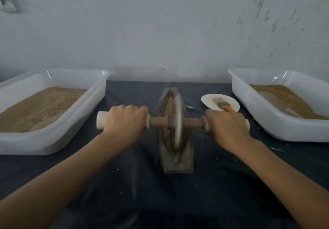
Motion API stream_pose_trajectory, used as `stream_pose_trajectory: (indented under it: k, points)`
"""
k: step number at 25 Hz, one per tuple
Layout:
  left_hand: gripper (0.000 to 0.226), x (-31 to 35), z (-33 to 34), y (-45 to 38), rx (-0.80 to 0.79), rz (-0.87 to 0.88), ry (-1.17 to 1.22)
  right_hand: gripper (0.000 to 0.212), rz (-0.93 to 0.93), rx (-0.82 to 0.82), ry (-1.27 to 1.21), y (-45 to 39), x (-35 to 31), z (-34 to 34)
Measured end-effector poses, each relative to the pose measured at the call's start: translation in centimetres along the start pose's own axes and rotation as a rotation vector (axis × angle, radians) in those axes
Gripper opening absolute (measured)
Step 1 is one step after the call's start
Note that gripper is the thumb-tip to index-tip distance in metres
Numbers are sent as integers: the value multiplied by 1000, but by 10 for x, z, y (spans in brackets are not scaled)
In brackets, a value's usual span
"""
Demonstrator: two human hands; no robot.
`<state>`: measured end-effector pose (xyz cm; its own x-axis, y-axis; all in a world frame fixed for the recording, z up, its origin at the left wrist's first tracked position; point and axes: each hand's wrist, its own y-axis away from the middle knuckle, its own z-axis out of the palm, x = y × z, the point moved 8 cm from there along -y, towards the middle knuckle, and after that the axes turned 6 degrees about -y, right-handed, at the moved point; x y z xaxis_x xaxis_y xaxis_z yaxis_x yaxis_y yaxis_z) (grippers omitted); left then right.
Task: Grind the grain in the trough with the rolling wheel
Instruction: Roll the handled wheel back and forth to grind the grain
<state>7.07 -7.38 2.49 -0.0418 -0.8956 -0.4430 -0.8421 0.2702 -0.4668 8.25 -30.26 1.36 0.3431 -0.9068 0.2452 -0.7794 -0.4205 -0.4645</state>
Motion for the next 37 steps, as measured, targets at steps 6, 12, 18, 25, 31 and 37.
stream_pose_trajectory:
  k: [6,12,18,25,31,37]
  points:
    - [8,-6,35,-90,-117,-98,98,20,189,-62,-83,-85,28,46]
    - [40,1,-10,9,178,49,115,52,-124,174,-43,5,-6,-21]
    - [32,-4,26,-19,-21,-22,95,36,-4,-79,77,-26,4,10]
    - [19,-14,74,-71,-209,-128,296,20,22,-113,119,-99,5,13]
    - [47,1,-1,7,52,107,171,40,18,-150,-117,10,-1,-2]
    - [23,-5,25,-47,-148,-25,141,18,59,-223,-97,-42,10,24]
